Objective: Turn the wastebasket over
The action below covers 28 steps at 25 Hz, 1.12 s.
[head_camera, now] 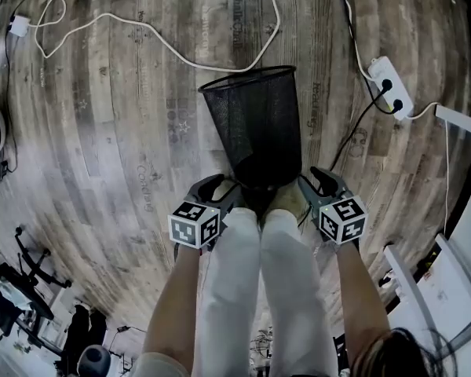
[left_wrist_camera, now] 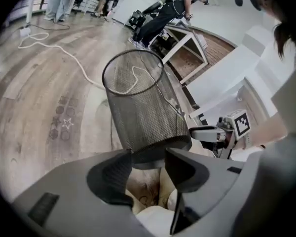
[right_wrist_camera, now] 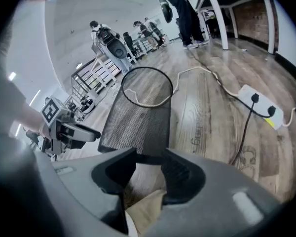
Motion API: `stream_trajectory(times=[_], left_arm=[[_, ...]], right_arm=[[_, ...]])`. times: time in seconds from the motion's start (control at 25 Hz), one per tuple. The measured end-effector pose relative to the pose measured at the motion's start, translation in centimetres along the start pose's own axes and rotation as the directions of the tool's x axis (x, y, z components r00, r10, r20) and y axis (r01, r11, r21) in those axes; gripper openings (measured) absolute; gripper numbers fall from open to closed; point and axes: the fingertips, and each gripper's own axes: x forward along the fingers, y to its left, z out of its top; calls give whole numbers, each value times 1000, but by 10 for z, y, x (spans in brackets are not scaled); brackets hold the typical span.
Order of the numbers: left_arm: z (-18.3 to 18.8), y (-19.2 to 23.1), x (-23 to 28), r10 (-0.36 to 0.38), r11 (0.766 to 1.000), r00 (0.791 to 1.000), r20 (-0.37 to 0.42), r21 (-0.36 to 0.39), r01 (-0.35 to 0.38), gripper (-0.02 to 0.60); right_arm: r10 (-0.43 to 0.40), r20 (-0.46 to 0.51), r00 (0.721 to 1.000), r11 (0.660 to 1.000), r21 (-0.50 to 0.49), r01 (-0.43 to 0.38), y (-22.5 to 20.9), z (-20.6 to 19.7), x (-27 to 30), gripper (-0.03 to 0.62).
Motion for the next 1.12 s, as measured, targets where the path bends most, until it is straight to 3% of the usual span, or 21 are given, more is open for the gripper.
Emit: stream_trajectory(times=[0.12, 0.2, 0.28, 0.36, 0.48, 0.56, 0.6, 0.68, 0.76, 0.96, 1.04, 1.12], left_arm=[[33, 10, -9, 59, 998, 995, 78, -17, -57, 207], [59, 17, -15, 82, 994, 986, 143, -90, -69, 207], [90, 22, -21, 106, 984, 971, 214, -164, -72, 207], [125, 20, -27, 126, 981, 951, 282, -175, -78, 207], [181, 8, -26, 117, 993, 930, 347, -42, -109, 207], [209, -3, -17, 73, 985, 940, 332, 125, -121, 207], [218, -9, -11, 44, 968, 952, 303, 224, -116, 207], [229, -17, 1, 1, 907, 974, 225, 410, -96, 207], [238, -18, 11, -16, 847, 988, 155, 527, -69, 207], [247, -18, 34, -95, 755, 995, -34, 649, 94, 207], [245, -23, 38, -143, 720, 982, -123, 668, 188, 207], [241, -26, 41, -156, 673, 956, -248, 682, 287, 207]], right_arm=[[-10, 56, 998, 1000, 15, 9, 0, 29, -3, 149], [-7, 94, 996, 1000, 9, 7, 3, 51, -3, 150], [6, 127, 992, 1000, 2, -6, 9, 70, -1, 150], [30, 134, 990, 1000, -11, -29, 17, 82, 3, 150], [64, 109, 992, 997, -47, -59, 27, 90, 13, 150], [72, 96, 993, 996, -57, -67, 29, 90, 19, 150], [72, 95, 993, 996, -52, -67, 29, 89, 21, 150], [69, 104, 992, 997, -31, -66, 26, 87, 21, 158], [74, 115, 991, 997, -28, -72, 23, 87, 21, 155], [94, 122, 988, 995, -57, -88, 16, 87, 20, 152], [97, 129, 987, 995, -51, -91, 13, 86, 18, 152], [104, 142, 984, 994, -52, -98, 12, 87, 18, 152]])
